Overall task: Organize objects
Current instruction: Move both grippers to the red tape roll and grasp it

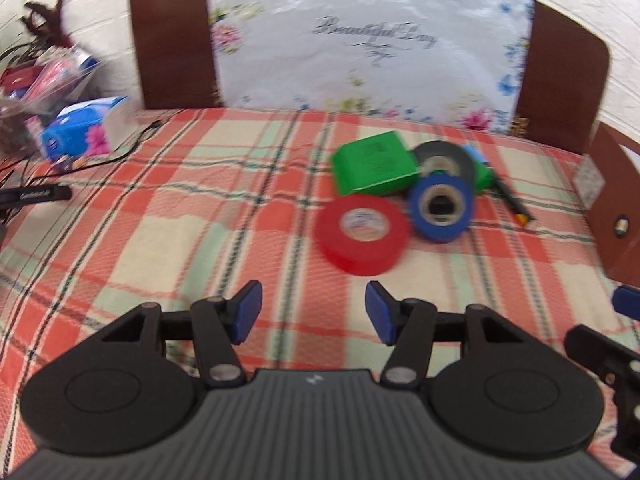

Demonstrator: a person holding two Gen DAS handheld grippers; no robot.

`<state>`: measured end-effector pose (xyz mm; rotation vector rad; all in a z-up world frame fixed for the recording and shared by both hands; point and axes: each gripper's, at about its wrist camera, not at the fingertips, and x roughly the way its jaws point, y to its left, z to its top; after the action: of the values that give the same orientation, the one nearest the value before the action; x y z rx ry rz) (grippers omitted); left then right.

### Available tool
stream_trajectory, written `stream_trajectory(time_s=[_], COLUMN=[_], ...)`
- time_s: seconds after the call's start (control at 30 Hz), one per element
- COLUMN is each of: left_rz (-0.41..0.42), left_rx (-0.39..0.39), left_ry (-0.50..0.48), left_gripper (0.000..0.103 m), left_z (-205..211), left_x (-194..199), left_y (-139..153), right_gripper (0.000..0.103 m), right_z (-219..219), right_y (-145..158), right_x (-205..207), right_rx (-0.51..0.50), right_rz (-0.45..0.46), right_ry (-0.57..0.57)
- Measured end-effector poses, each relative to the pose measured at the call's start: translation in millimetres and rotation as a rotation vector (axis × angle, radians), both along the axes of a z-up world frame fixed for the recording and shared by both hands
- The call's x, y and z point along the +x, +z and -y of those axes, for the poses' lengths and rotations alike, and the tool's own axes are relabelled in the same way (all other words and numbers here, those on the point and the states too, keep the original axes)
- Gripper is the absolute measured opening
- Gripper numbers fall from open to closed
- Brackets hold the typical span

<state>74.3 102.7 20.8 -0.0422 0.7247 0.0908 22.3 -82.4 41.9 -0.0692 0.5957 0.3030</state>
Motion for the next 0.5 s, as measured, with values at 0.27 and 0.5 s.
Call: stream_trajectory(time_s=[0.27, 0.5], left_rz=[0.028, 0.131], left_rx=[0.093, 0.055], left_ry=[0.217, 0.279], left_gripper=[0.062, 0.081], left_z=[-76.1, -105.9], left_x=[16.1, 6.7], left_y=[-26.4, -39.7], right_gripper=[0.063, 0.073], right_z=[-55.2, -101.4], right_y=[-15.0, -32.8], right_x=[22.7, 68.6], right_rx=[-0.068, -0.112], right_rz=[-0.006, 0.023], right_ry=[0.143, 0.215])
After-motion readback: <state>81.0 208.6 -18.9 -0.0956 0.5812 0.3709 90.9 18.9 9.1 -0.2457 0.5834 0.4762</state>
